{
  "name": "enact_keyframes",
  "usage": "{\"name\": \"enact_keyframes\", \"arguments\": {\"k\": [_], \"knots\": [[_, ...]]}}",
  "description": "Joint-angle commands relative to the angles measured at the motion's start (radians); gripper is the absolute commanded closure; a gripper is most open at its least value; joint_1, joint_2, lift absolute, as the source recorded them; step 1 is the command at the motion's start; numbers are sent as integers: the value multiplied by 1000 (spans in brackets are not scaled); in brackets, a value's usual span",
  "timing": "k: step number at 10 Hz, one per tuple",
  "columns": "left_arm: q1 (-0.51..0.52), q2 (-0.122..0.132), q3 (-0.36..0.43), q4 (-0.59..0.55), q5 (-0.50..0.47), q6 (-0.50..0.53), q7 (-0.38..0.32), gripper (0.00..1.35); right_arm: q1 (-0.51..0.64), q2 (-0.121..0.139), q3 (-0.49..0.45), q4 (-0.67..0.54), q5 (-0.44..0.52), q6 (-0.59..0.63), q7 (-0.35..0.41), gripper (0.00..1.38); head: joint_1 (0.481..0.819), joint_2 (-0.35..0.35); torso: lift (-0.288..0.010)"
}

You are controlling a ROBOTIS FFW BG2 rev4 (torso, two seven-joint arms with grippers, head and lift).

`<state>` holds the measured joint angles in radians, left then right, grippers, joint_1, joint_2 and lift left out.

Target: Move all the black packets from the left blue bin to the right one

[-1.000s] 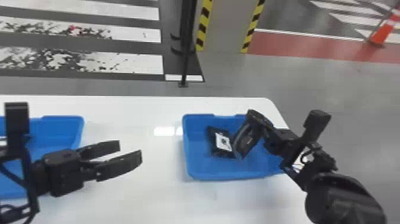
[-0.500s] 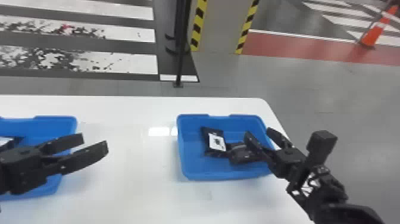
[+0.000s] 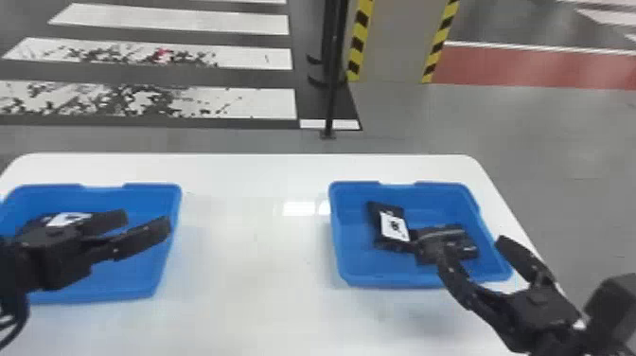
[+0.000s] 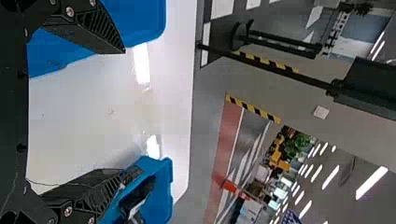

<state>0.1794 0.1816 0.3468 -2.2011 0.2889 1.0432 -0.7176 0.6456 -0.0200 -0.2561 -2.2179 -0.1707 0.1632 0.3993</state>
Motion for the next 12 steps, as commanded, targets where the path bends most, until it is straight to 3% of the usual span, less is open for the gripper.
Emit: {"name": "enact_keyframes", "arguments": {"k": [1,4,6,9,10,12], "knots": [[-42,7,32,33,-74,49,3,142,51,12,11,-12,7,-41,-4,108,695,-45,-154],[-145,21,56,175,-153,66,41,142,105,21,15,-14,-9,-55,-5,110,695,46,-154],[-209,44,66,268,-215,96,52,142,103,21,23,-9,-15,-50,-5,113,695,106,-154],[-248,56,108,352,-289,125,70,142,103,21,23,-2,-21,-28,-4,116,695,171,-154],[-278,64,106,391,-309,127,78,142,101,21,23,-2,-21,-26,-4,116,695,196,-154],[-371,105,28,519,-327,120,78,137,96,21,31,3,-29,-18,-4,116,695,219,-154]]}}
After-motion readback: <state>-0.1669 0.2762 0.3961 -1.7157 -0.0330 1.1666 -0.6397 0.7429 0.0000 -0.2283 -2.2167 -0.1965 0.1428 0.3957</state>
